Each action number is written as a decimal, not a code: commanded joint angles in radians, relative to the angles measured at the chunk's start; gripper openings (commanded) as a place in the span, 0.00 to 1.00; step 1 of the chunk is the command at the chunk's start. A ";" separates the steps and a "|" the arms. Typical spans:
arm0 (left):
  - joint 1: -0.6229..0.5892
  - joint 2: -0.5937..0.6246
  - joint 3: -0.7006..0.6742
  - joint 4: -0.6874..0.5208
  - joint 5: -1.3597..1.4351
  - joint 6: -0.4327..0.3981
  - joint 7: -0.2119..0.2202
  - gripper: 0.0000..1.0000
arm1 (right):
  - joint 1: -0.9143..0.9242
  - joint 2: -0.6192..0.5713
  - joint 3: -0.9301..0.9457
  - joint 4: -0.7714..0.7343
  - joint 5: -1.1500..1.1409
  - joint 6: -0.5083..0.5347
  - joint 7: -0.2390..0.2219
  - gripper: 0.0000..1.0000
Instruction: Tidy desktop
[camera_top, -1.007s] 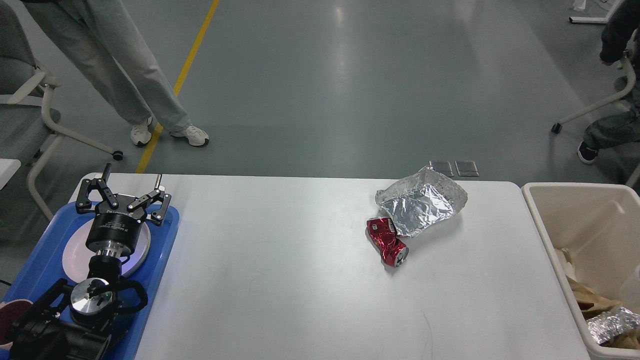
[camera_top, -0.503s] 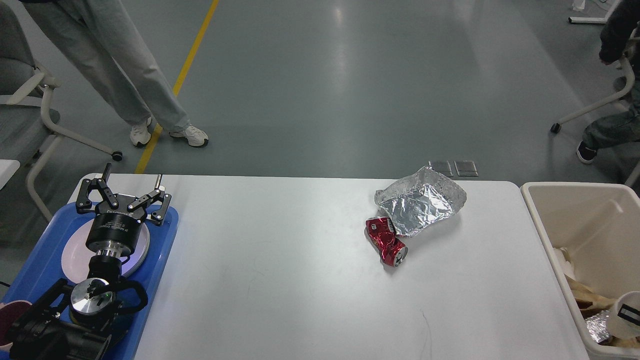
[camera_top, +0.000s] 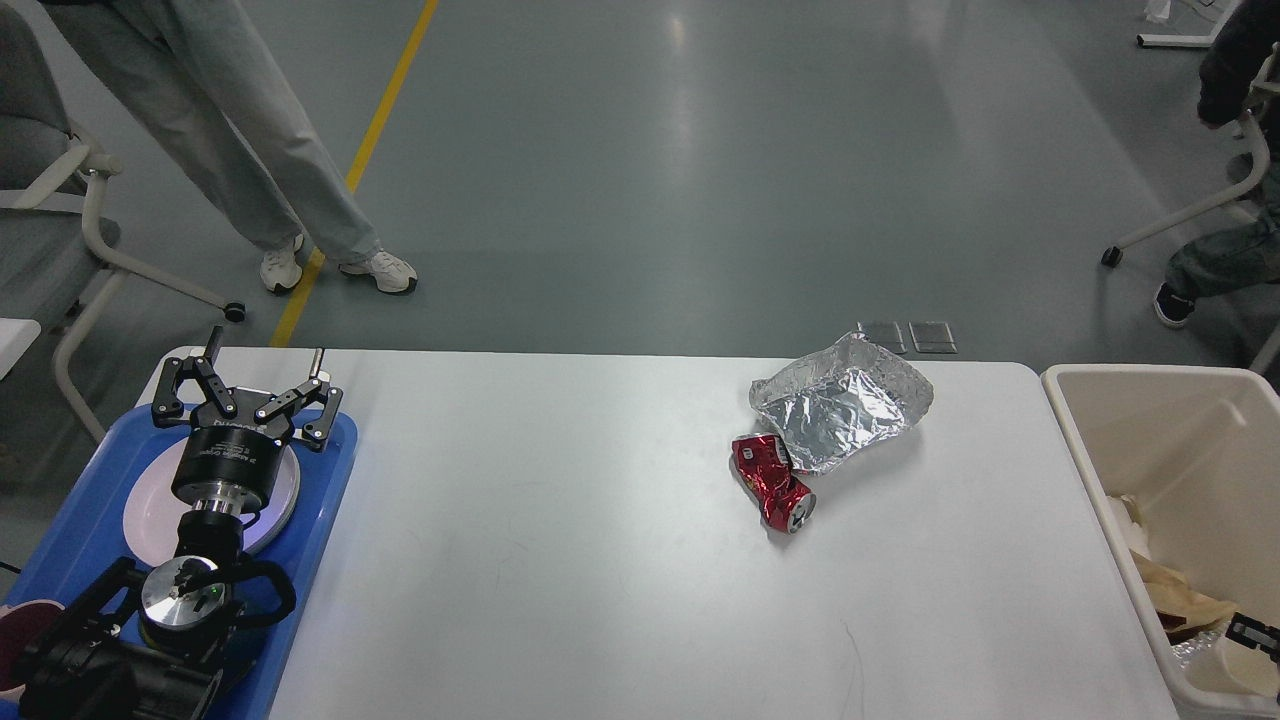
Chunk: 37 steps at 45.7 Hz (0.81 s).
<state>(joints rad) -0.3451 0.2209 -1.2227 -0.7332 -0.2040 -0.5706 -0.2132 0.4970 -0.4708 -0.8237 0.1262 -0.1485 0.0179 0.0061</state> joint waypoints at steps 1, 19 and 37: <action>0.000 0.000 0.000 0.000 0.000 0.000 0.000 0.96 | 0.005 -0.008 -0.002 0.003 -0.002 -0.001 0.000 1.00; 0.000 0.000 0.000 0.000 0.000 0.000 0.000 0.96 | 0.276 -0.181 -0.028 0.252 -0.037 0.076 -0.012 1.00; 0.000 0.000 -0.001 0.000 0.000 0.000 0.000 0.96 | 1.162 -0.206 -0.397 0.995 -0.272 0.309 -0.227 1.00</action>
<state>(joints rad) -0.3452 0.2209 -1.2239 -0.7333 -0.2043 -0.5706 -0.2133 1.4389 -0.7327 -1.1271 0.9571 -0.4224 0.2345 -0.1743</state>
